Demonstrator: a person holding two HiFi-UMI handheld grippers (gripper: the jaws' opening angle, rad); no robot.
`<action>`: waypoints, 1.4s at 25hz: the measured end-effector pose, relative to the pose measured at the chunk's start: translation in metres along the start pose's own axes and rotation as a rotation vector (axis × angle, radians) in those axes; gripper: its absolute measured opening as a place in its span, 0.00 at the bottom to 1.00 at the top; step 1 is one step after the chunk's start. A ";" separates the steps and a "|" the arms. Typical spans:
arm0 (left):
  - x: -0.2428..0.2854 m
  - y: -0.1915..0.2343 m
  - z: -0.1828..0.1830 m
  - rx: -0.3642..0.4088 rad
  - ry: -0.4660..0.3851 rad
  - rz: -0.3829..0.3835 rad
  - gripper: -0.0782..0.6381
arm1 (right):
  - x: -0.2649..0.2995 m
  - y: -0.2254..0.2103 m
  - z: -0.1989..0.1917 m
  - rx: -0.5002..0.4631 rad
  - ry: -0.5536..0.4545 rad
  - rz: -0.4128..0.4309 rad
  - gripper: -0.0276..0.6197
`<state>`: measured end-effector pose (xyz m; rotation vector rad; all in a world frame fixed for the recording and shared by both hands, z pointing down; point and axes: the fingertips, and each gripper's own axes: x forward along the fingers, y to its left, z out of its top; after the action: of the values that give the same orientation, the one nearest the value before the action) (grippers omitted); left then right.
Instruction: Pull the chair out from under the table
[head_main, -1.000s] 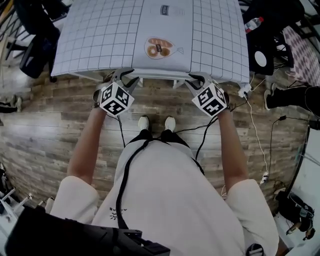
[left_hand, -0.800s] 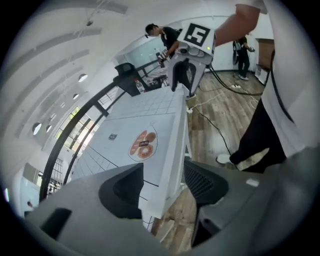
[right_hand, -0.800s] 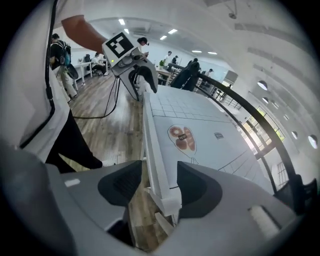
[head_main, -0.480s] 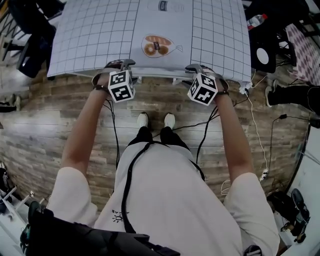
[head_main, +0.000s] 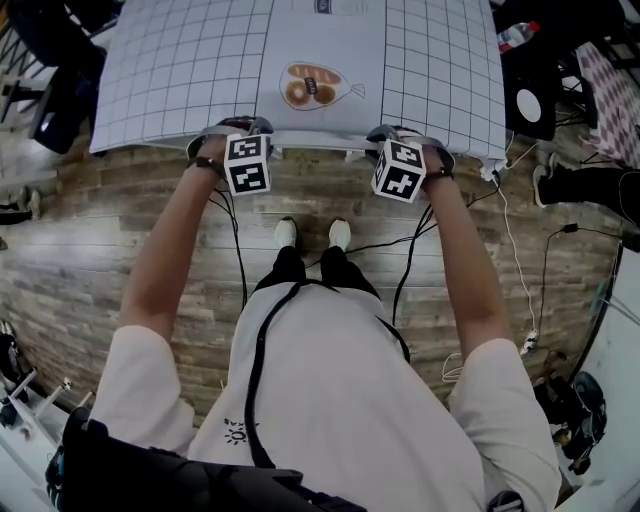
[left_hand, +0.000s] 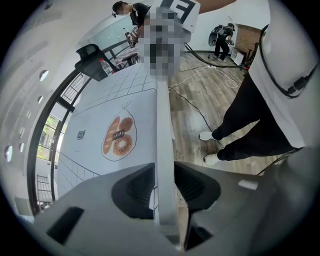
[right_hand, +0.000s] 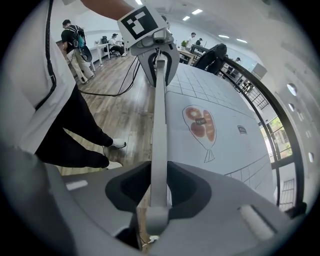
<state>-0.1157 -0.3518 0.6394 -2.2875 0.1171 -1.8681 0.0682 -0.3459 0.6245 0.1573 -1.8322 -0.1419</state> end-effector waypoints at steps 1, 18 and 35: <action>0.001 -0.002 -0.001 0.004 0.005 -0.008 0.28 | 0.000 0.000 0.000 0.000 0.001 0.004 0.20; 0.004 -0.008 -0.001 -0.037 0.017 -0.080 0.22 | 0.000 0.006 -0.001 -0.006 0.017 0.064 0.17; -0.009 -0.051 0.001 -0.020 0.016 -0.107 0.22 | -0.010 0.053 0.003 0.019 0.009 0.092 0.17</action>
<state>-0.1189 -0.2999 0.6405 -2.3354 0.0167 -1.9455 0.0662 -0.2919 0.6233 0.0866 -1.8288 -0.0589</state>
